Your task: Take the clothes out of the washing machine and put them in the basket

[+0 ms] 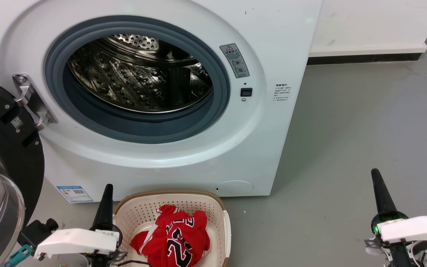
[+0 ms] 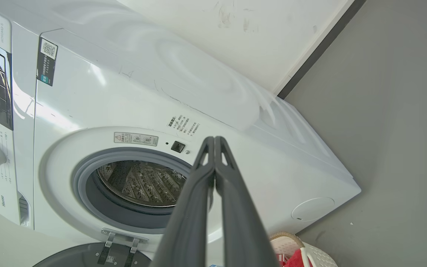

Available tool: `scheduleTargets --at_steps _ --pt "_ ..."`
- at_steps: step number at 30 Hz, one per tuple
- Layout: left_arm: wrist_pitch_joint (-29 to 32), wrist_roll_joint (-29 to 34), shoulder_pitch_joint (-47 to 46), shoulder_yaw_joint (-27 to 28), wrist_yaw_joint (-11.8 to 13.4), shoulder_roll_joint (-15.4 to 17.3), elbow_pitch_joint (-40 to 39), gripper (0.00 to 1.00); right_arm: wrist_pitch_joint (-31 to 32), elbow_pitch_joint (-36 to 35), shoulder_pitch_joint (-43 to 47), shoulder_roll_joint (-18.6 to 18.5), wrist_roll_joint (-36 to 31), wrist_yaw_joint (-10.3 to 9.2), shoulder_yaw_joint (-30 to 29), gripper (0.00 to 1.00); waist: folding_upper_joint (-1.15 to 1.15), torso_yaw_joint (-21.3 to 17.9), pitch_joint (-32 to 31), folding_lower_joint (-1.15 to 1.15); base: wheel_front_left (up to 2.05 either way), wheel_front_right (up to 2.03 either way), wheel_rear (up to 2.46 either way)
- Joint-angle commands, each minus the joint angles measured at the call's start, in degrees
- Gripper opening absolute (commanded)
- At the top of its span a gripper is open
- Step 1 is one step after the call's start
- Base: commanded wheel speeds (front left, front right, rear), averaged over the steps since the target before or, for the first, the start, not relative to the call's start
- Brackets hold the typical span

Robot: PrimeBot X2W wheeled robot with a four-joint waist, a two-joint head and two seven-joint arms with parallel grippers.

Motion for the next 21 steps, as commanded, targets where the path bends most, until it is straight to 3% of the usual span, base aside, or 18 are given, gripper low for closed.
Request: scheduleTargets --at_steps 1,21 --pt "0.4 -1.5 -1.5 0.4 -0.5 0.3 -0.2 0.0 0.4 -0.2 -1.5 -0.4 1.7 -0.01 -0.1 0.0 0.0 0.0 0.0 0.0 0.0 0.0 0.0" --pt "3.3 -12.8 -2.7 1.5 -1.3 0.2 1.7 0.0 3.3 1.7 -2.5 -0.3 13.7 -0.02 -0.7 0.0 0.0 0.1 -0.8 0.0 0.0 0.0 0.0"
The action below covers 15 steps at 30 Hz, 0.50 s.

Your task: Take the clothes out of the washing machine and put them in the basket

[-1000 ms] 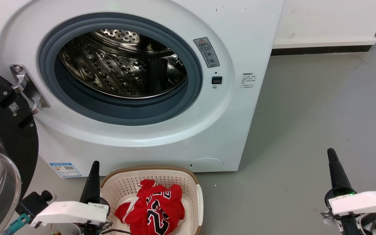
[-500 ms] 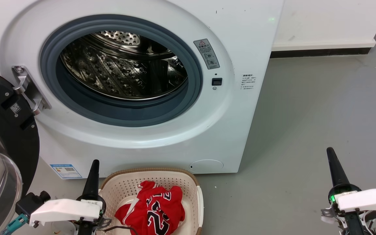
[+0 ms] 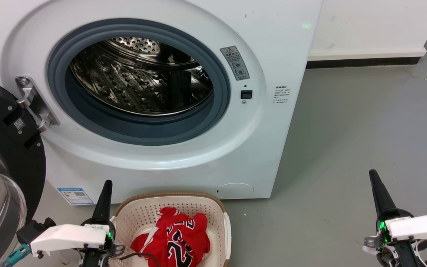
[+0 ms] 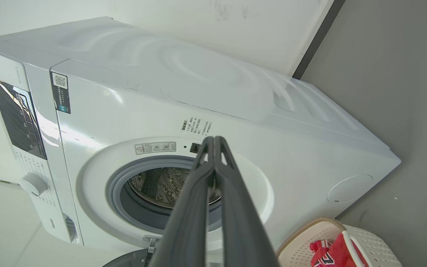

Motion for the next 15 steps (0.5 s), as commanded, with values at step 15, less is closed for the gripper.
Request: scheduleTargets --at_steps 15 --pt "2.3 -8.1 -2.0 1.1 -0.9 0.0 1.1 0.0 2.3 1.2 -2.0 -0.1 8.7 -0.02 -0.7 0.0 0.0 0.1 -0.6 0.0 0.0 0.0 0.0"
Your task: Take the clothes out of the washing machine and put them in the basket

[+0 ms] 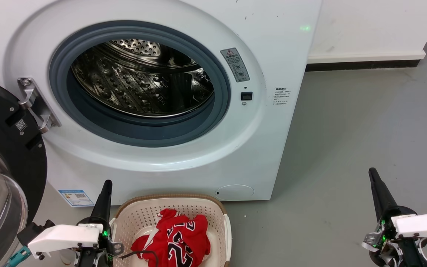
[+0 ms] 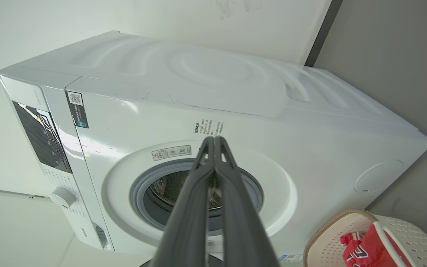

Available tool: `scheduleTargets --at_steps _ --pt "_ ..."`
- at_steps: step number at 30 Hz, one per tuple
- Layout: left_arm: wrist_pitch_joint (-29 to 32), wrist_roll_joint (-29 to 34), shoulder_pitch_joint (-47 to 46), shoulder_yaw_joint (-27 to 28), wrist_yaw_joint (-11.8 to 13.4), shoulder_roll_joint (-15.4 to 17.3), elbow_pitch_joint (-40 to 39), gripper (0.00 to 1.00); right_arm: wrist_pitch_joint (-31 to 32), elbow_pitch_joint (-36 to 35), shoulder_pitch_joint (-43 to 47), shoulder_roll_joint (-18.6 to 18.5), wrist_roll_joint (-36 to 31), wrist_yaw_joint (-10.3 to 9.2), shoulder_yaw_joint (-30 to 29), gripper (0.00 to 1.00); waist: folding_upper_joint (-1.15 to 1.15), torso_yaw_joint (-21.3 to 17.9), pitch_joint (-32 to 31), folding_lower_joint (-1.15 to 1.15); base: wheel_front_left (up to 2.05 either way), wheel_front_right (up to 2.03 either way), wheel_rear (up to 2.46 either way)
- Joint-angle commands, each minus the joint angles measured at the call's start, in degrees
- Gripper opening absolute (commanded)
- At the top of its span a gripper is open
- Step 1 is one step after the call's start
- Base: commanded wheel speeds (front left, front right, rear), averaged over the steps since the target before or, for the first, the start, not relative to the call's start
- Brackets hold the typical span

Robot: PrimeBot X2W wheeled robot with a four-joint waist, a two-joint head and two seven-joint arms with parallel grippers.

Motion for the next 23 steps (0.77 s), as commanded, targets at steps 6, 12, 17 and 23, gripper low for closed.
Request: scheduleTargets --at_steps 6,12,17,23 --pt "1.1 -3.5 -1.3 0.6 -0.5 -0.1 0.5 0.0 1.0 0.5 -1.3 0.0 3.8 -0.01 -0.3 0.0 0.0 0.0 -0.2 0.0 0.0 0.0 0.0" --pt "1.8 -6.0 -1.7 0.9 -0.7 -0.1 0.9 0.0 1.7 1.0 -1.5 0.0 6.5 -0.01 -0.5 0.0 0.0 0.1 -0.5 0.0 0.0 0.0 0.0" --pt "2.4 -8.0 -2.0 1.2 -0.9 -0.2 1.3 0.0 2.3 1.3 -1.5 0.1 8.6 -0.02 -0.7 0.0 0.0 0.1 -0.6 0.0 0.0 0.0 0.0" --pt "3.0 -10.3 -2.2 1.6 -1.0 -0.3 1.7 0.0 2.9 1.8 -1.6 0.2 11.1 -0.02 -0.9 0.0 0.0 0.1 -0.9 0.0 0.0 0.0 0.0"
